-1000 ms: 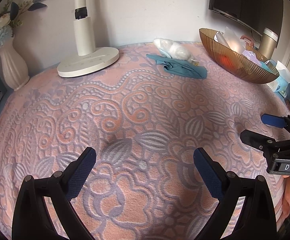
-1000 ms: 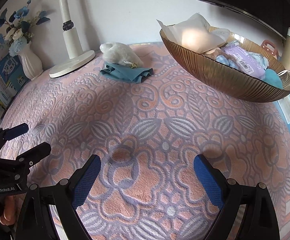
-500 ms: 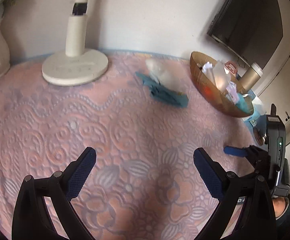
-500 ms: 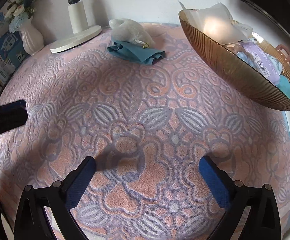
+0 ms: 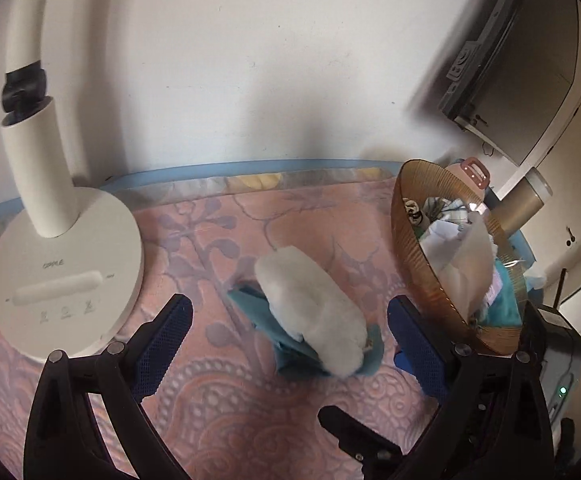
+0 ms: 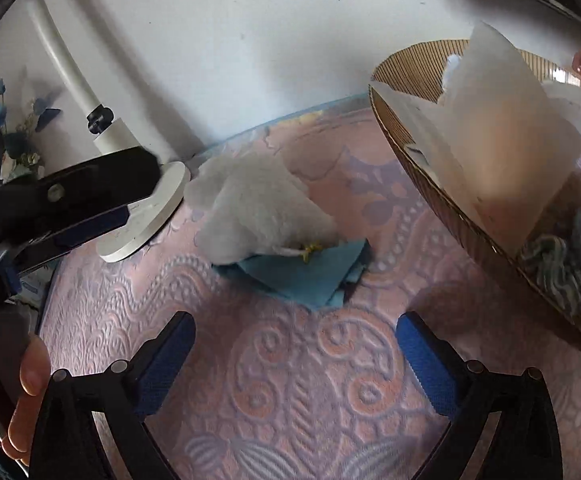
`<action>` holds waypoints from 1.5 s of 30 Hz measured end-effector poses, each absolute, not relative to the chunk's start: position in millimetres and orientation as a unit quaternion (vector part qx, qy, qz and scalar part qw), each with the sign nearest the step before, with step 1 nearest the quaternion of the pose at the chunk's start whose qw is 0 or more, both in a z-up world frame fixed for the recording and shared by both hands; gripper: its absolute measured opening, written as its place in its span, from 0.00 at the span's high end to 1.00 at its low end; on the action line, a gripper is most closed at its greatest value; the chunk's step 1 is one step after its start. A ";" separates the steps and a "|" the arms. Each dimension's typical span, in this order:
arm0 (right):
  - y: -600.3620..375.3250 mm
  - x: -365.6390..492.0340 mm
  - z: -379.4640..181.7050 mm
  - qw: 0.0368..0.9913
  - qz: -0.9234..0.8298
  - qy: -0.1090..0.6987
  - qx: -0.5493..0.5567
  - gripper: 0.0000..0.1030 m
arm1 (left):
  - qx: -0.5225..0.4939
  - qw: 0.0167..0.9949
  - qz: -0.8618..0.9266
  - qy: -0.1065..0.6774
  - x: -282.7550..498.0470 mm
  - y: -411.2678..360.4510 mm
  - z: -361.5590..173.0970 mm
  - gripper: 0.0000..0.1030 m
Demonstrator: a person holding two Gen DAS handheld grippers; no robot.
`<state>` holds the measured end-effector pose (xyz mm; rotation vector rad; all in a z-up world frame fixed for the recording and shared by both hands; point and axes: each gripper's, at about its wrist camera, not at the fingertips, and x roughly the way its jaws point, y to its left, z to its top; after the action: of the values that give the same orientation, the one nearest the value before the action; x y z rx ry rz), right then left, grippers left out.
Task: Organize soft objects
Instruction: 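Grasp the white fluffy toy with the left tool while the right tool grasps the teal cloth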
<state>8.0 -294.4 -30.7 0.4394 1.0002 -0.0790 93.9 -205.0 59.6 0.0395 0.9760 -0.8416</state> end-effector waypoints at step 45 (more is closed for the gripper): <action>-225.4 -152.5 -9.8 0.868 0.018 0.485 0.105 0.78 | 0.056 0.819 -0.384 0.422 -16.0 -96.8 58.9 0.01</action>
<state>-152.5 -225.4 -9.8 0.2199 1.0141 0.0386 -16.0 -96.8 58.9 0.1200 0.8993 -0.8168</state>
